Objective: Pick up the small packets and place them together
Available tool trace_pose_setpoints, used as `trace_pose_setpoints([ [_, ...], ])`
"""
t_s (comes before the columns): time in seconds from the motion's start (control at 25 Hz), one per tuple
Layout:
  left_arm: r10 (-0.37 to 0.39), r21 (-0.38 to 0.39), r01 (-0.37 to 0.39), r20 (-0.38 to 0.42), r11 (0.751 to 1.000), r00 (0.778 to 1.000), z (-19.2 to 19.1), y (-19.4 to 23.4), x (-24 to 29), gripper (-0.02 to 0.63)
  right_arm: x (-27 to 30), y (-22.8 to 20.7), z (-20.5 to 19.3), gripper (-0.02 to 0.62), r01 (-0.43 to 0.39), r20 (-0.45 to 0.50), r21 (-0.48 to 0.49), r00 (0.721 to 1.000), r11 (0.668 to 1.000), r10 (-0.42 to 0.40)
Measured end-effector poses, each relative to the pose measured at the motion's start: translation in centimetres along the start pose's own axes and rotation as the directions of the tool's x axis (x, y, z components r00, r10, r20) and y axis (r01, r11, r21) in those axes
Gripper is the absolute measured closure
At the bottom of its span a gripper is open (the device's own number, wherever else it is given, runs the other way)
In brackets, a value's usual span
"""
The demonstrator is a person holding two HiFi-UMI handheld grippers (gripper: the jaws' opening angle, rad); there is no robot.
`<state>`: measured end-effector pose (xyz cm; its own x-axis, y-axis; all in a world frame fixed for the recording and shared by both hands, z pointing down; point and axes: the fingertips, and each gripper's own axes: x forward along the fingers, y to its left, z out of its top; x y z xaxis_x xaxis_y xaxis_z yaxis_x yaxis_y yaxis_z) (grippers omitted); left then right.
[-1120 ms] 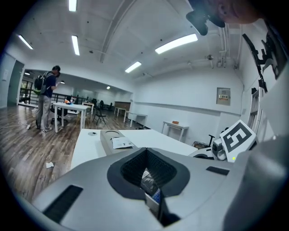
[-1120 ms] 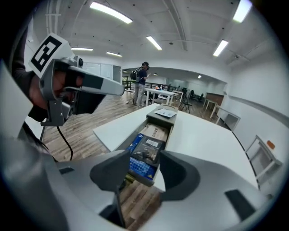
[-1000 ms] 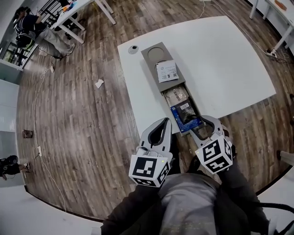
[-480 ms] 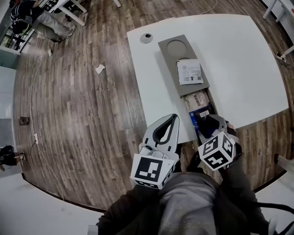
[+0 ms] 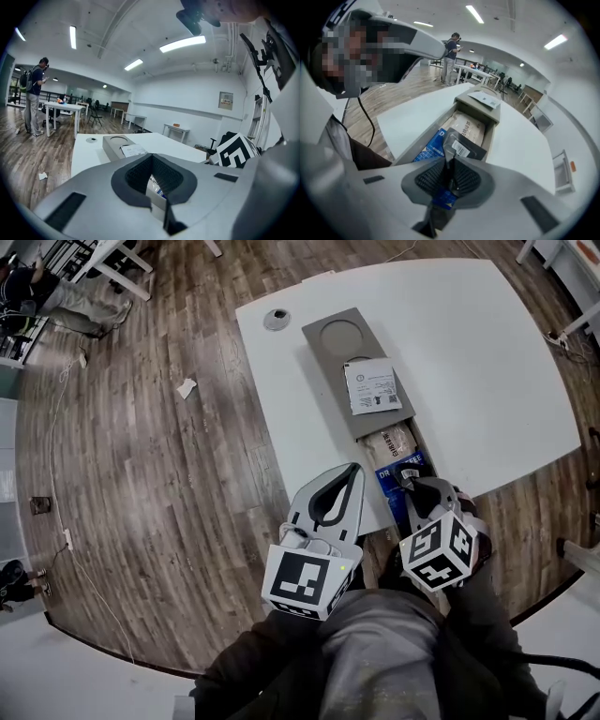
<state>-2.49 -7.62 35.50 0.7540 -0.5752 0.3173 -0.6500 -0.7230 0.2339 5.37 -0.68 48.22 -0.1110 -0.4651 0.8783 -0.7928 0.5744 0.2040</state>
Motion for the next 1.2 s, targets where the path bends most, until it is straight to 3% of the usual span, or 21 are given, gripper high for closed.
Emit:
trace_pose_setpoints([
  [0.32, 0.026, 0.062, -0.031, 0.076, 0.998, 0.997, 1.3, -5.9, -4.2, 0.603, -5.8, 0.7, 1.0, 0.531, 0.021, 0.189, -0.002, 0.982, 1.000, -0.020],
  [0.68, 0.032, 0.060, -0.038, 0.110, 0.997, 0.993, 0.3, -11.6, -6.9, 0.603, -10.2, 1.9, -0.9, 0.531, 0.016, 0.287, 0.005, 0.958, 1.000, -0.017],
  [0.96, 0.053, 0.047, -0.058, 0.109, 0.997, 0.993, 1.2, -8.5, -6.0, 0.603, -9.0, 0.6, 2.3, 0.531, 0.006, 0.319, 0.013, 0.948, 1.000, -0.010],
  [1.2, 0.042, 0.029, -0.045, 0.084, 0.999, 0.996, 2.7, -1.8, -2.9, 0.603, -5.2, -3.0, 9.1, 0.531, 0.030, 0.344, 0.043, 0.938, 0.999, -0.043],
])
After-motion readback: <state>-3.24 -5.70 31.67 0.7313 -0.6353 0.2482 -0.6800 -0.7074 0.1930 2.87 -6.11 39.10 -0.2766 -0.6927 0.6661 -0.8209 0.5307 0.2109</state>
